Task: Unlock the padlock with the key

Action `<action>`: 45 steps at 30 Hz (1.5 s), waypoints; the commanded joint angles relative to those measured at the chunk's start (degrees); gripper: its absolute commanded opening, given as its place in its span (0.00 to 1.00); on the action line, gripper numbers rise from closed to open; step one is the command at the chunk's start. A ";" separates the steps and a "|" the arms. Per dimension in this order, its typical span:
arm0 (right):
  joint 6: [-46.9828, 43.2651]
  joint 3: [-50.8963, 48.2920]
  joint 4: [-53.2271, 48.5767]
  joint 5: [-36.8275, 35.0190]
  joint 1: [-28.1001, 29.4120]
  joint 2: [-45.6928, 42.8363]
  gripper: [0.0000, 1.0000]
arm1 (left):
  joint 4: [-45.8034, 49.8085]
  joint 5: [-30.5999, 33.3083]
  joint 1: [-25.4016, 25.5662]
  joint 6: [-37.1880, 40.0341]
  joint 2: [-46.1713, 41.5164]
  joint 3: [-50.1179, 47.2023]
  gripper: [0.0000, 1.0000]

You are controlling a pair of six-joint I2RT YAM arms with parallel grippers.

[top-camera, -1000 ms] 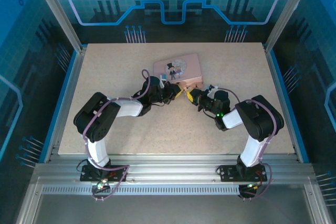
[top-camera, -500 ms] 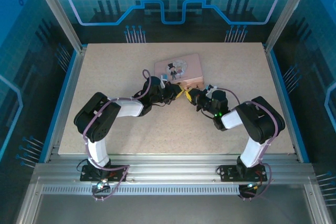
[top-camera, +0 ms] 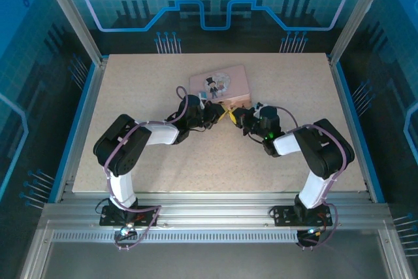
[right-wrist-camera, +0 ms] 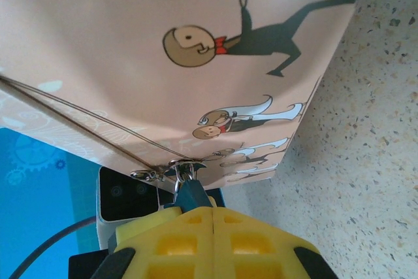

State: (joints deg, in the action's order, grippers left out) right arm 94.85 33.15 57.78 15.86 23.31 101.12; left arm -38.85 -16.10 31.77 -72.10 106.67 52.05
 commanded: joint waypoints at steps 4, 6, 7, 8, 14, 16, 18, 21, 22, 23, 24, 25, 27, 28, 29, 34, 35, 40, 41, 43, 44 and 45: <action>-5.13 0.71 -3.08 8.53 -0.50 0.58 0.19 | 0.58 -10.42 2.48 4.30 -3.40 1.30 0.00; -7.35 -1.27 -5.01 10.64 -2.45 -1.07 0.28 | 3.02 -9.41 1.28 5.77 -4.29 0.57 0.00; -9.14 -2.03 -6.71 11.88 -3.49 -2.29 0.30 | 4.07 -9.02 0.74 6.31 -4.57 0.43 0.00; -11.49 -2.56 -9.25 13.06 -4.39 -3.98 0.31 | 5.08 -8.81 0.42 6.98 -4.82 0.50 0.00; -31.05 -0.54 -36.98 17.13 -8.39 -15.63 0.32 | 9.71 -8.25 -0.07 9.06 -5.51 2.05 0.00; -37.53 0.99 -45.93 16.69 -9.06 -18.54 0.31 | 10.11 -8.17 -0.06 8.92 -5.65 2.26 0.00; -44.48 3.73 -55.03 15.16 -9.11 -20.50 0.31 | 10.64 -8.21 0.03 8.97 -5.90 2.56 0.00; -52.77 7.02 -63.22 13.20 -8.56 -21.47 0.30 | 11.26 -8.05 0.13 9.08 -6.21 2.96 0.00; -55.75 8.48 -65.75 11.81 -7.90 -21.71 0.30 | 11.34 -8.07 0.09 9.06 -6.38 3.12 0.00; -58.63 9.83 -68.15 10.34 -6.90 -21.92 0.30 | 11.38 -8.08 0.13 9.04 -6.47 3.15 0.00; -60.47 10.91 -69.88 8.58 -6.00 -22.21 0.31 | 11.43 -8.16 0.14 8.95 -6.43 3.25 0.01; -62.57 11.87 -70.78 7.34 -4.95 -22.57 0.31 | 11.43 -8.29 0.14 8.95 -6.56 3.28 0.01; -65.59 13.79 -72.26 4.26 -2.96 -22.81 0.34 | 11.52 -8.37 0.14 8.84 -6.64 3.41 0.01; -67.15 14.78 -72.69 3.24 -1.82 -22.73 0.36 | 11.64 -8.44 0.11 8.90 -6.74 3.61 0.01; -68.24 15.78 -73.06 2.11 -0.80 -22.49 0.37 | 12.01 -8.43 0.14 9.04 -6.82 3.67 0.01; -71.36 19.93 -72.98 -1.44 2.55 -19.81 0.42 | 12.13 -8.95 0.14 8.93 -6.91 4.02 0.02; -71.66 20.53 -72.94 -1.88 2.83 -18.90 0.42 | 12.18 -9.08 0.14 8.92 -6.86 4.10 0.02; -72.72 22.05 -71.93 -2.85 3.65 -16.55 0.43 | 11.52 -9.52 0.08 8.19 -6.92 4.20 0.02; -72.99 22.30 -71.93 -2.94 3.66 -16.05 0.43 | 11.52 -9.73 0.13 8.05 -6.99 4.27 0.02; -73.38 22.91 -71.86 -2.85 3.76 -15.15 0.42 | 11.36 -9.95 0.10 7.91 -6.99 4.46 0.02; -73.56 23.22 -71.76 -2.86 3.81 -14.74 0.42 | 11.28 -10.06 0.04 7.90 -7.05 4.56 0.02; -73.76 23.34 -71.67 -3.21 4.00 -14.49 0.42 | 11.30 -10.11 0.05 7.91 -7.11 4.65 0.02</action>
State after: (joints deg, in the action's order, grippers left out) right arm 23.14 54.43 -13.17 13.78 26.30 85.56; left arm -24.27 -22.68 31.68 -63.96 102.45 53.98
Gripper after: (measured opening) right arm 0.418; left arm 0.095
